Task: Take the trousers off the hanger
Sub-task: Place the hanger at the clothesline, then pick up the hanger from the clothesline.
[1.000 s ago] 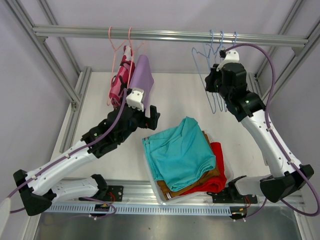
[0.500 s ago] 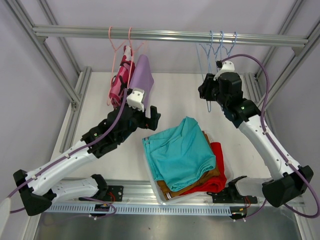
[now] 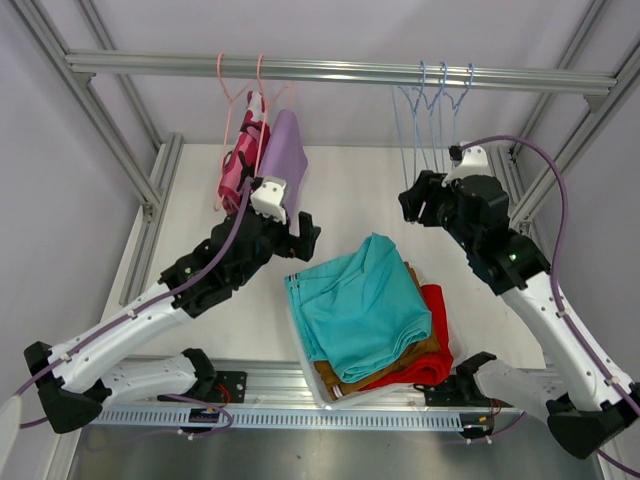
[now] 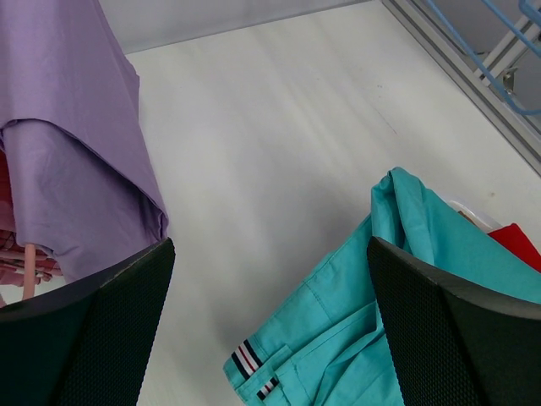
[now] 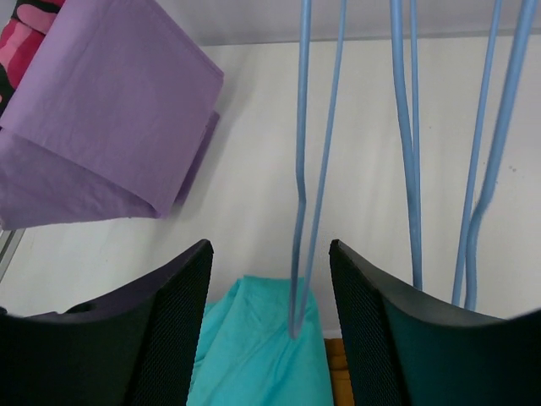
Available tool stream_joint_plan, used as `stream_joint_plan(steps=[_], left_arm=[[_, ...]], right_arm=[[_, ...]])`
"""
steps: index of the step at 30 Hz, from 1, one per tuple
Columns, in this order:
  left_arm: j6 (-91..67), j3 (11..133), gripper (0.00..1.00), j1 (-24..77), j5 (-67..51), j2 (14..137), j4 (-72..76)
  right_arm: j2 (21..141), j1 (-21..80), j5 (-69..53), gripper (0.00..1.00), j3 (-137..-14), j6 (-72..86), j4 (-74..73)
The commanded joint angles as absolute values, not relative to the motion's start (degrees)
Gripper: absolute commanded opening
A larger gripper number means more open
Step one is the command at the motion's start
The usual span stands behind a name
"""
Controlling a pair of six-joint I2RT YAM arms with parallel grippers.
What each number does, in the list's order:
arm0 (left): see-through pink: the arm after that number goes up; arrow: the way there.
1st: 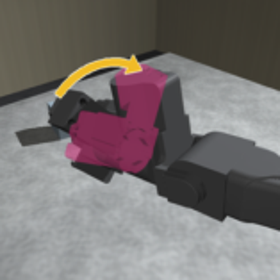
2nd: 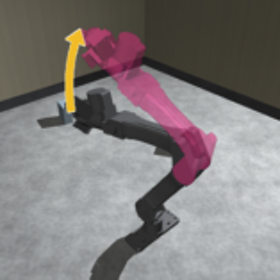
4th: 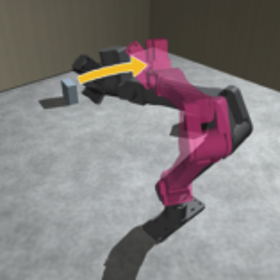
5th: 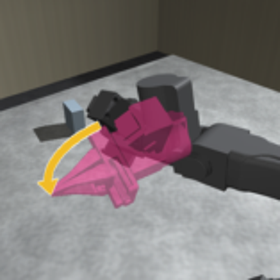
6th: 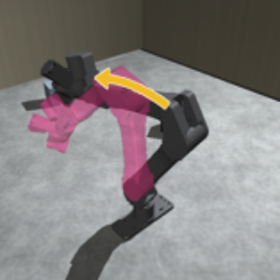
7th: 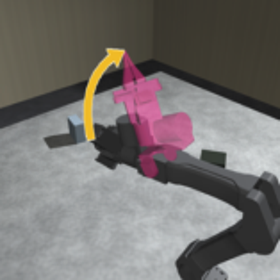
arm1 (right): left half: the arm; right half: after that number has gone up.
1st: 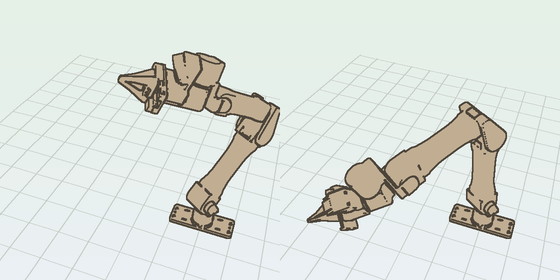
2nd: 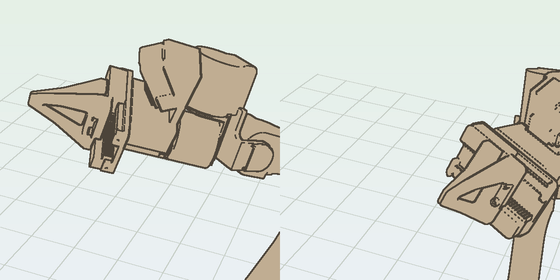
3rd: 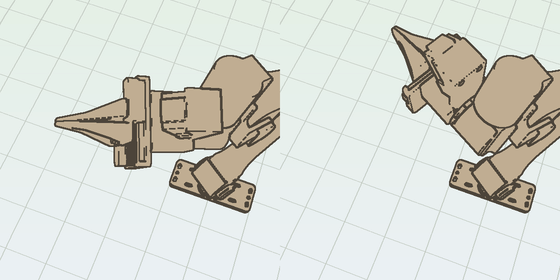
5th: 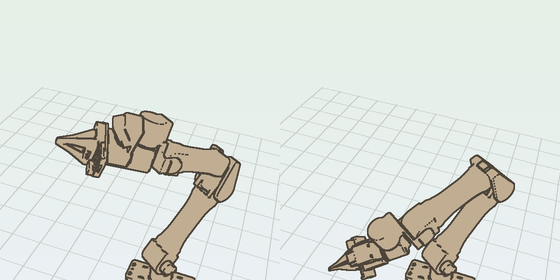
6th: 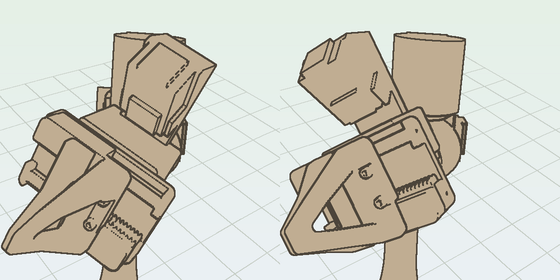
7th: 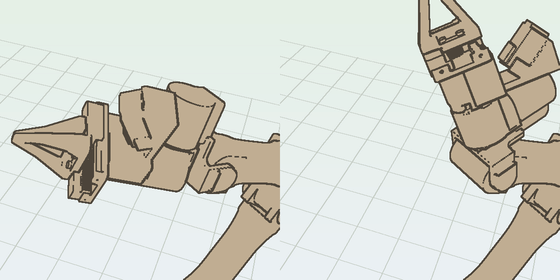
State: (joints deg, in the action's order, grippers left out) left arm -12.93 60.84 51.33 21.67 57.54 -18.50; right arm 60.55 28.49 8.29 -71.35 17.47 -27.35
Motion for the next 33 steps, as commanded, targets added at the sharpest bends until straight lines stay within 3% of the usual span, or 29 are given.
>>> stream_joint_plan(steps=[1,9,15,23,33], left_arm=[[-11.25,61.44,1.0,50.89,21.97,55.72,-17.4],[-9.15,60.82,0.99,50.71,27.93,51.69,-16.35],[-6.59,57.49,0.99,46.76,33.91,41.34,-11.52],[-3.78,52.56,0.99,40.61,42.97,32.09,-5.02],[1.57,48.6,0.99,40.43,47.81,28.48,2.46]], right_arm=[[56.7,29.79,10.98,0.62,-68.57,18.1,-29.79],[47.56,35.49,18.01,0.6,-67.85,18.28,-33.31],[50.09,39.9,16.72,0.6,-77.42,15.56,-33.84],[63.51,42.63,6.52,0.63,-86.74,14.33,-26.9],[83.74,43.5,-13.34,0.69,-95.53,16.79,-15.4]])
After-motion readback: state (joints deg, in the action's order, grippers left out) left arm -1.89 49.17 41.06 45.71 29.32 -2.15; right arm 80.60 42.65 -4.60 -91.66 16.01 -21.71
